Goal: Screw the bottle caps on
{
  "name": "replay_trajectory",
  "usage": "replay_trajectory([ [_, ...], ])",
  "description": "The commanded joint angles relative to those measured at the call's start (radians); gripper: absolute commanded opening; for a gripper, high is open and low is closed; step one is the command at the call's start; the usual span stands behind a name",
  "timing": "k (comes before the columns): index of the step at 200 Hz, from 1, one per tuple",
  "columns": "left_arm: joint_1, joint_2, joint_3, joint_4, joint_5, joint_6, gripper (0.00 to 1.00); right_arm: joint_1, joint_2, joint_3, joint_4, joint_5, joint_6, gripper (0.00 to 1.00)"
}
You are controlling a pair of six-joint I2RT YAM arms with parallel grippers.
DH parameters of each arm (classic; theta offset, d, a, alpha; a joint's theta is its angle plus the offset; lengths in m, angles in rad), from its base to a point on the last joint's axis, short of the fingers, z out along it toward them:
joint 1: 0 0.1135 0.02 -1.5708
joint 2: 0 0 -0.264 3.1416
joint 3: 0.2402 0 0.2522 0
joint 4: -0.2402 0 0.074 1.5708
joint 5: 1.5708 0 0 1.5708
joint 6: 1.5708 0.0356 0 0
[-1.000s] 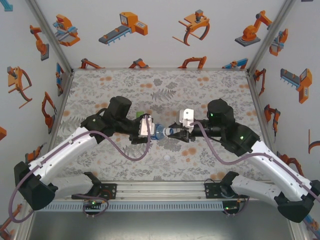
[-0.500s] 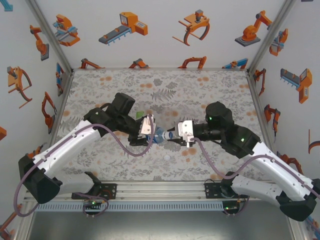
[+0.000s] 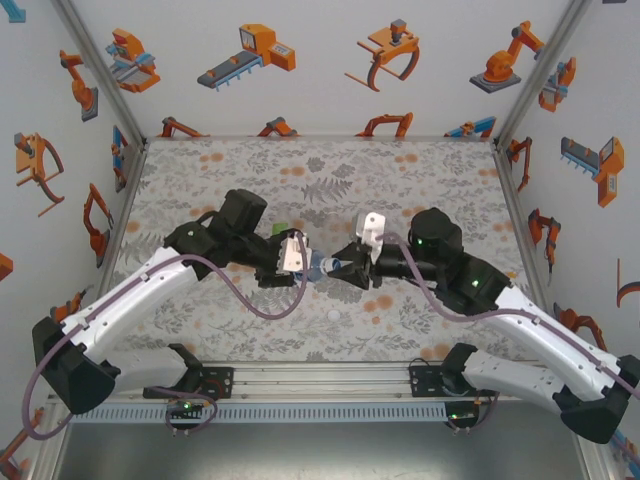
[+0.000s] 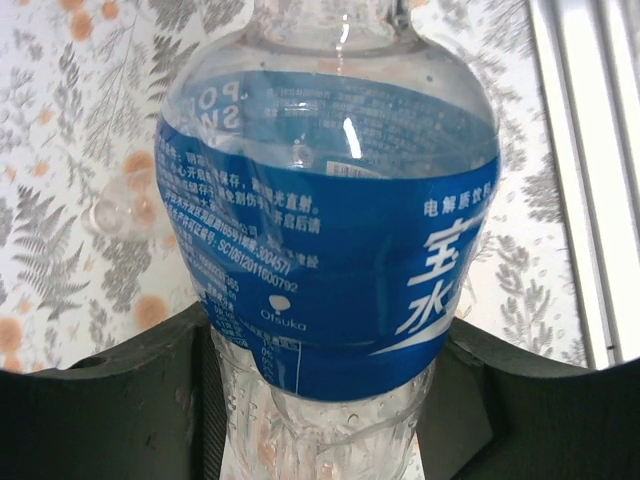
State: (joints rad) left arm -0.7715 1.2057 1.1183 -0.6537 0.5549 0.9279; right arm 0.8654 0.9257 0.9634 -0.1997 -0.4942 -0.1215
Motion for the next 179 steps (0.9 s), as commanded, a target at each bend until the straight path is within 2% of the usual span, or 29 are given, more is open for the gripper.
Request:
replay_trajectory([
  [1,-0.015,-0.027,-0.008,0.202,-0.016,-0.025,0.0,0.013,0.033,-0.053,0.126,0.166,0.511,0.0],
  [25,-0.014,-0.04,-0.038,0.262,-0.037,-0.04,0.0,0.013,0.056,-0.049,0.074,0.293,0.831,0.0],
  [51,-0.013,-0.042,-0.049,0.282,-0.038,-0.051,0.0,0.013,0.074,-0.037,-0.058,0.427,1.148,0.0],
  [87,-0.013,-0.031,-0.056,0.297,-0.037,-0.074,0.0,0.013,0.059,-0.079,-0.149,0.552,1.51,0.0],
  [113,-0.013,-0.016,-0.048,0.289,-0.032,-0.083,0.0,0.013,0.07,-0.112,-0.09,0.551,1.584,0.04],
  [138,-0.012,-0.011,-0.048,0.287,-0.033,-0.087,0.0,0.013,0.072,-0.105,-0.097,0.568,1.582,0.05],
  [179,-0.012,0.007,-0.041,0.274,-0.048,-0.078,0.0,0.009,0.076,-0.067,-0.13,0.6,1.506,0.2],
])
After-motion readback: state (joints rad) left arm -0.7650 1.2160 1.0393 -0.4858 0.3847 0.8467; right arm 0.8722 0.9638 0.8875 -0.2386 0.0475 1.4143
